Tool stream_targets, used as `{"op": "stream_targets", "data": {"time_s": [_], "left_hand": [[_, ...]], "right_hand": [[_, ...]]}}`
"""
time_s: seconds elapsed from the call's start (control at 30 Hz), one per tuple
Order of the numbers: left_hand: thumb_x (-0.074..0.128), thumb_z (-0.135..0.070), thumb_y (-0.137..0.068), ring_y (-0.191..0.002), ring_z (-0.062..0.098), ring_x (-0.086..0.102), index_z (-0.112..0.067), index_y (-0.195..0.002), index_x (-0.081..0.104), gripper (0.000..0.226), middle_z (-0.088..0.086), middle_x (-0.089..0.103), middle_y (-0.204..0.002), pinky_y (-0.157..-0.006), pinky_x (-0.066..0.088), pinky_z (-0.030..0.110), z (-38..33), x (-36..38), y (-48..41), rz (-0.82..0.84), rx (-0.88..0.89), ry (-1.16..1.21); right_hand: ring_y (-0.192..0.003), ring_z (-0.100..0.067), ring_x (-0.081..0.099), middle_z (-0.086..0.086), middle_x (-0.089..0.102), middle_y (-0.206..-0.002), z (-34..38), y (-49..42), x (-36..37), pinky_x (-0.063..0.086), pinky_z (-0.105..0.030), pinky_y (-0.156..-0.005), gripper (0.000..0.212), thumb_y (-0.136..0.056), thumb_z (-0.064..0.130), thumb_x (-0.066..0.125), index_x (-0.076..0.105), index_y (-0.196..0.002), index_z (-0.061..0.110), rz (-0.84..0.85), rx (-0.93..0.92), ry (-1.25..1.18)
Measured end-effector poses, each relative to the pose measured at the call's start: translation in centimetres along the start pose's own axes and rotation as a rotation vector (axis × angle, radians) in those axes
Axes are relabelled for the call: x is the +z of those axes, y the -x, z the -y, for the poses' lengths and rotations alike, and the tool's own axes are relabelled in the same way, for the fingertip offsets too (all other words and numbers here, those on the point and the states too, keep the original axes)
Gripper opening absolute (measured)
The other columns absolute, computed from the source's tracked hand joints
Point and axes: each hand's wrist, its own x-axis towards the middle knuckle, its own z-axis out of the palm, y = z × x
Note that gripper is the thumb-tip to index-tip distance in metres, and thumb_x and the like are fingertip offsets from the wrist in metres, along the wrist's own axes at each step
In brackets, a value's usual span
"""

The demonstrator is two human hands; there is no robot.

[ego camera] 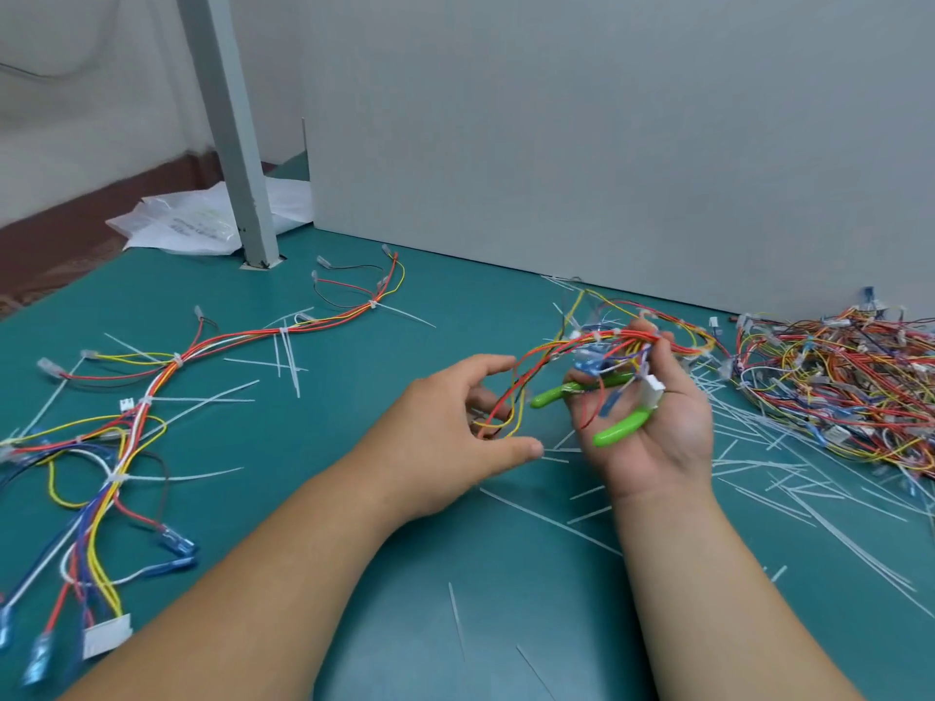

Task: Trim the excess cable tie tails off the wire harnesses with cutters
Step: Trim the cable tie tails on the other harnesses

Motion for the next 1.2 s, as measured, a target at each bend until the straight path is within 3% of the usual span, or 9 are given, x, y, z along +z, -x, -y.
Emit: {"op": "stream_targets", "data": {"time_s": [0.23, 0.4, 0.57, 0.7, 0.8, 0.93, 1.0, 1.07, 1.2], "left_hand": [[0.074, -0.039, -0.091, -0.071, 0.008, 0.068, -0.036, -0.099, 0.072, 0.009, -0.011, 0.072, -0.076, -0.070, 0.053, 0.025, 0.0, -0.4, -0.1, -0.087, 0.006, -0.011], [0.074, -0.040, -0.090, -0.045, 0.007, 0.058, -0.030, -0.083, 0.069, 0.013, -0.004, 0.064, -0.055, -0.047, 0.046, 0.020, 0.0, -0.5, -0.5, -0.167, -0.016, 0.111], [0.064, -0.047, -0.096, -0.044, 0.009, 0.058, -0.023, -0.075, 0.064, 0.031, -0.004, 0.060, -0.052, -0.055, 0.045, 0.028, 0.8, -0.7, -1.0, -0.227, -0.098, 0.103], [0.062, -0.040, -0.098, -0.075, 0.009, 0.072, -0.030, -0.086, 0.072, 0.018, -0.010, 0.075, -0.076, -0.081, 0.059, 0.039, 0.9, -0.4, -0.7, -0.062, -0.061, 0.042], [0.061, -0.039, -0.098, -0.100, 0.003, 0.066, -0.041, -0.118, 0.071, 0.022, -0.019, 0.073, -0.104, -0.097, 0.053, 0.036, 0.7, -0.4, -0.2, 0.077, 0.011, -0.154], [0.058, -0.035, -0.099, -0.124, 0.007, 0.044, -0.043, -0.140, 0.055, 0.041, -0.024, 0.061, -0.131, -0.111, 0.036, 0.030, 0.2, 0.0, 0.4, 0.234, 0.123, -0.388], [0.057, -0.038, -0.099, -0.127, 0.011, 0.037, -0.042, -0.141, 0.054, 0.043, -0.025, 0.056, -0.134, -0.114, 0.031, 0.032, 0.0, 0.3, 0.6, 0.264, 0.148, -0.442], [0.057, -0.045, -0.098, -0.128, 0.012, 0.033, -0.043, -0.143, 0.052, 0.045, -0.025, 0.051, -0.136, -0.115, 0.030, 0.038, -0.1, 0.7, 0.7, 0.281, 0.157, -0.495], [0.055, -0.051, -0.098, -0.126, 0.011, 0.030, -0.048, -0.145, 0.046, 0.048, -0.030, 0.045, -0.142, -0.112, 0.029, 0.042, -0.2, 1.2, 0.7, 0.299, 0.188, -0.567]], "right_hand": [[-0.075, -0.019, 0.065, 0.001, 0.069, -0.086, 0.6, -0.4, -0.4, 0.048, -0.024, -0.061, 0.032, -0.104, 0.039, 0.047, 0.069, -0.086, 0.025, -0.109, -0.030, 0.005], [-0.079, -0.012, 0.064, 0.007, 0.066, -0.084, 0.6, 0.1, 0.6, 0.052, -0.025, -0.067, 0.028, -0.105, 0.041, 0.052, 0.067, -0.088, 0.024, -0.091, -0.028, 0.037], [-0.068, -0.012, 0.055, 0.006, 0.053, -0.082, 0.3, -1.2, 2.5, 0.039, -0.025, -0.057, 0.009, -0.107, 0.034, 0.050, 0.049, -0.112, 0.026, -0.186, -0.043, 0.284], [-0.057, -0.011, 0.053, 0.002, 0.050, -0.079, 2.2, -4.6, 4.6, 0.040, -0.024, -0.057, 0.009, -0.109, 0.031, 0.049, 0.049, -0.112, 0.022, -0.288, -0.084, 0.450], [-0.065, -0.016, 0.051, -0.006, 0.048, -0.090, 3.5, -7.1, 6.0, 0.043, -0.028, -0.065, 0.014, -0.109, 0.032, 0.048, 0.050, -0.098, 0.022, -0.308, -0.022, 0.592], [-0.113, -0.041, 0.068, -0.025, 0.053, -0.129, 3.3, -8.5, 5.4, 0.057, -0.063, -0.086, 0.007, -0.102, 0.019, 0.051, 0.055, -0.105, 0.014, -0.368, -0.013, 0.812], [-0.094, -0.030, 0.059, -0.020, 0.056, -0.109, 2.6, -8.7, 4.6, 0.050, -0.041, -0.080, 0.015, -0.098, 0.021, 0.052, 0.062, -0.104, 0.012, -0.415, -0.063, 1.099], [-0.091, -0.028, 0.043, -0.012, 0.045, -0.092, 2.3, -8.8, 4.4, 0.042, -0.040, -0.076, 0.015, -0.096, 0.025, 0.053, 0.056, -0.084, 0.017, -0.404, -0.113, 1.299], [-0.089, -0.028, 0.048, -0.008, 0.042, -0.105, 1.7, -8.1, 5.2, 0.043, -0.032, -0.084, 0.019, -0.098, 0.030, 0.054, 0.059, -0.082, 0.022, -0.379, -0.336, 1.426]]}}
